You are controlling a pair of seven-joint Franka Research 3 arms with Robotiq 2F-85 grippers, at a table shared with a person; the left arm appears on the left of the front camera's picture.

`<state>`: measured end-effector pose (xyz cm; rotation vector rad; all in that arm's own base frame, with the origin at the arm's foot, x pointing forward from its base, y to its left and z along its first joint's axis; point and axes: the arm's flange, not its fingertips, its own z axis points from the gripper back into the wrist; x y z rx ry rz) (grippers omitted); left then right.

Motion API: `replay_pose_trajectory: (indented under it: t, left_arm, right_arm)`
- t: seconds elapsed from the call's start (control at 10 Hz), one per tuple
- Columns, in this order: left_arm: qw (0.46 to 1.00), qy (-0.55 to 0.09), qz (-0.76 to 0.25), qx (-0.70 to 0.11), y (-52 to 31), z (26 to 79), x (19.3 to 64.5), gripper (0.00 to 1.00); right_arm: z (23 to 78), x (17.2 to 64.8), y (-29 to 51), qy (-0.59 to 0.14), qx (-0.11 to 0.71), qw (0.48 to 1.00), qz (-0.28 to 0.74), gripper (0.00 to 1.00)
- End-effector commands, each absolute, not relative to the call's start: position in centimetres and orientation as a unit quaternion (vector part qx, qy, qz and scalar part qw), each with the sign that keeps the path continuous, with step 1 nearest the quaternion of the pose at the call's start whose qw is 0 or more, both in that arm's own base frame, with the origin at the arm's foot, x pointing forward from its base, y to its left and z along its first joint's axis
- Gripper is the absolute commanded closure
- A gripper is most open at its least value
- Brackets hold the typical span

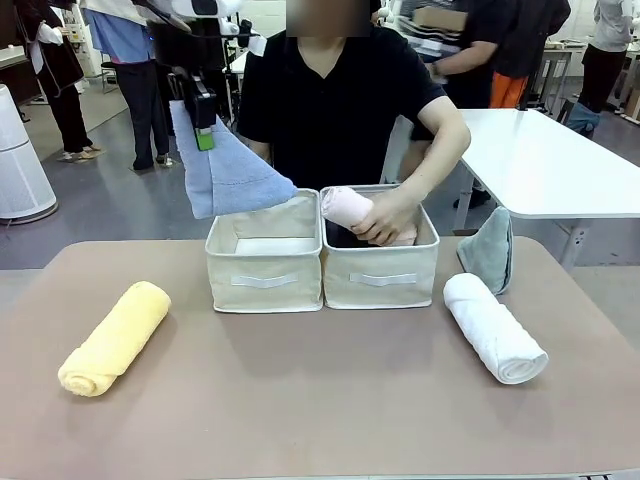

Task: Sort the towels based on their folding style.
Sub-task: Pick up one triangle-folded towel and place it in the left Fabric basket.

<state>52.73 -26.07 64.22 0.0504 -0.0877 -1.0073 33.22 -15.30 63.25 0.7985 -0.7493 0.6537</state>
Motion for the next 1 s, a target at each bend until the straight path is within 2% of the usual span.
replay_pose_trajectory:
  t: [0.0, 0.1, 0.3, 0.4, 0.6, 0.9]
  left_arm:
    - [0.91, -0.04, -0.404, 0.078, -24.6, 65.7, 52.9, 0.81]
    - [0.875, -0.042, -0.482, 0.024, -26.1, 64.2, 52.7, 0.81]
    - [0.875, -0.042, -0.482, 0.024, -26.1, 64.2, 52.7, 0.81]
    - [0.884, -0.039, -0.464, 0.038, -25.8, 63.9, 53.2, 0.81]
    - [0.838, -0.012, -0.541, 0.074, -26.6, 62.2, 55.0, 0.81]
    - [0.784, 0.006, -0.614, 0.087, -27.8, 59.2, 57.3, 0.81]
  right_arm:
    - [63.2, 33.3, -15.2, -0.355, 0.383, 0.796, 0.305, 0.0]
    - [63.2, 33.3, -15.2, -0.355, 0.383, 0.796, 0.305, 0.0]
    - [63.2, 33.3, -15.2, -0.355, 0.383, 0.796, 0.305, 0.0]
    - [63.2, 33.3, -15.2, -0.355, 0.383, 0.796, 0.305, 0.0]
    - [63.2, 33.3, -15.2, -0.355, 0.383, 0.796, 0.305, 0.0]
    - [63.2, 33.3, -15.2, -0.355, 0.383, 0.796, 0.305, 0.0]
